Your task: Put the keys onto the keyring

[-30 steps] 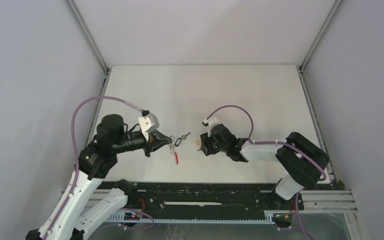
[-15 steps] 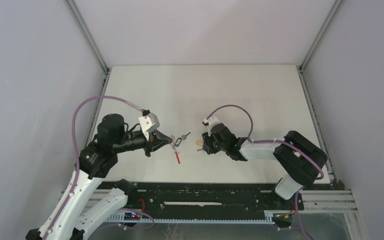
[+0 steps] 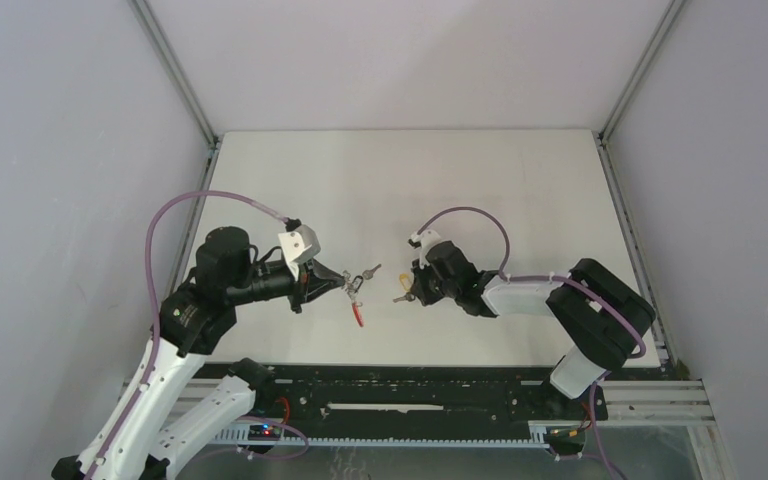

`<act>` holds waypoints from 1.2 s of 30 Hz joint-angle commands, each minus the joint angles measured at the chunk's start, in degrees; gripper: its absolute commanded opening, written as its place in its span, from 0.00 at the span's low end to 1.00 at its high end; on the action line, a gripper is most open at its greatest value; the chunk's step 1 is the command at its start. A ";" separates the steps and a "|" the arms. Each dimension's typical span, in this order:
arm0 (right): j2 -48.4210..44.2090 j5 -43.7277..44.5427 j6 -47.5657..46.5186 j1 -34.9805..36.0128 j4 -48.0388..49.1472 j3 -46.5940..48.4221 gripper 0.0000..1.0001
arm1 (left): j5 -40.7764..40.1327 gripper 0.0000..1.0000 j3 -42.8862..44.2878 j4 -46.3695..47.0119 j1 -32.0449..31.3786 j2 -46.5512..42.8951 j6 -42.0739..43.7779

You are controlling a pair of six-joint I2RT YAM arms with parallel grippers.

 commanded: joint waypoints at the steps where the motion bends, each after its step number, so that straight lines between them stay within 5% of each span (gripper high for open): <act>1: 0.25 -2.36 0.73 -0.73 2.26 1.12 0.00 | 0.44 0.00 1.88 2.55 -0.32 -0.05 -0.66; 13: -4.45 -3.88 -1.72 0.03 3.84 -0.39 0.00 | 0.48 0.00 1.17 1.31 -0.33 -0.36 -0.11; 30: -27.33 -31.50 -4.79 3.57 1.79 -1.39 0.00 | 0.15 0.00 -1.89 1.67 -0.46 -0.27 1.26; 36: -28.93 -32.67 -6.32 7.06 -6.37 6.27 0.00 | -1.85 0.00 -3.12 1.53 -1.74 -1.03 2.36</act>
